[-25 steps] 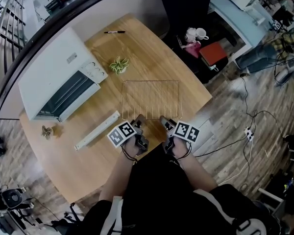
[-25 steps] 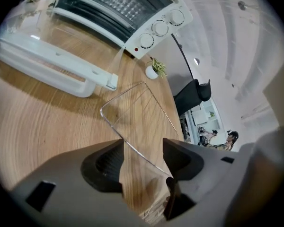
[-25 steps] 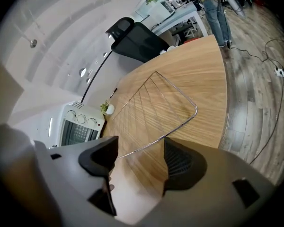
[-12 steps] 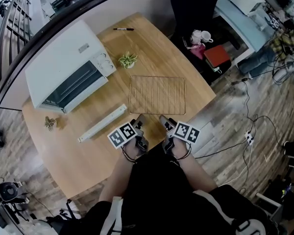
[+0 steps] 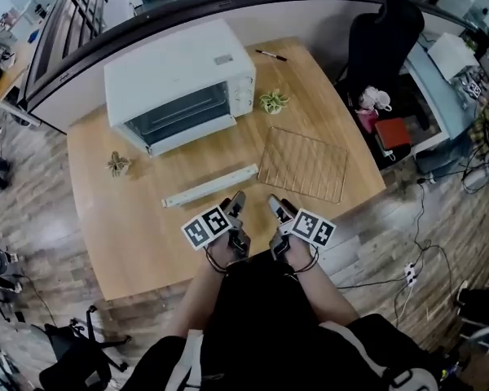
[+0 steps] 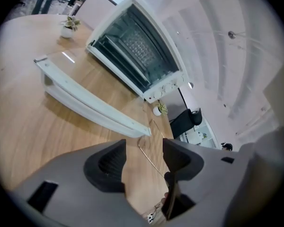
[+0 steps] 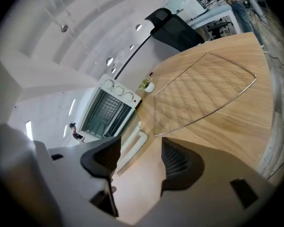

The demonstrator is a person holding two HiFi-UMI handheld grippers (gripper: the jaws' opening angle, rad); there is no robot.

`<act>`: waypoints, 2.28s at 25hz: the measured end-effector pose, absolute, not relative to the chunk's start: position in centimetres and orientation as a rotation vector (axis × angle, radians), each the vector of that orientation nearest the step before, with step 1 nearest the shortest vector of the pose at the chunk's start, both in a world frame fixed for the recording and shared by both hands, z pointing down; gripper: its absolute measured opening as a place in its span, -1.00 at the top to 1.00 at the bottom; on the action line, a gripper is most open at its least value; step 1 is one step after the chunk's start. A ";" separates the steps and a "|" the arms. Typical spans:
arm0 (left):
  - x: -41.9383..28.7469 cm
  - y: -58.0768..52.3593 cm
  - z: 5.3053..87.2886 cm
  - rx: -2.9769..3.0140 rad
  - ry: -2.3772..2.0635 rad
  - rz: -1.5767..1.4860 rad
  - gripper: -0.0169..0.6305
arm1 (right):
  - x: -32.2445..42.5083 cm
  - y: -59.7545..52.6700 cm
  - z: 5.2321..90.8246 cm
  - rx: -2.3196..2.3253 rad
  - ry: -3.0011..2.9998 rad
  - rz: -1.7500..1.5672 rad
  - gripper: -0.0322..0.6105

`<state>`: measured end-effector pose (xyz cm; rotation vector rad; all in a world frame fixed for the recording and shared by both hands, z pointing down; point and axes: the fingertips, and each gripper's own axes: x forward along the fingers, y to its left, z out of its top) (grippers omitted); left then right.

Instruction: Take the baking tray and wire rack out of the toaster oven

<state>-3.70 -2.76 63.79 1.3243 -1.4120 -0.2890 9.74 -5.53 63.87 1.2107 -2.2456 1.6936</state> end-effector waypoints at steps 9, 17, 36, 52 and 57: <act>-13.3 3.7 60.4 1.293 -1.560 -0.496 0.19 | -0.1 -2.0 60.4 0.983 -2.394 1.516 0.06; -17.6 5.5 59.0 1.279 -1.590 -0.633 0.20 | -4.6 -1.2 58.6 0.909 -2.453 1.484 0.10; -25.8 -6.3 56.6 1.223 -1.614 -0.808 0.25 | -14.8 -13.7 56.3 0.808 -2.524 1.611 0.12; -32.2 -15.4 59.7 1.121 -1.628 -0.858 0.26 | -20.5 -23.7 59.7 0.827 -2.434 1.794 0.12; -33.3 -17.0 61.5 1.083 -1.626 -0.861 0.26 | -21.5 -26.2 61.1 0.868 -2.402 1.880 0.12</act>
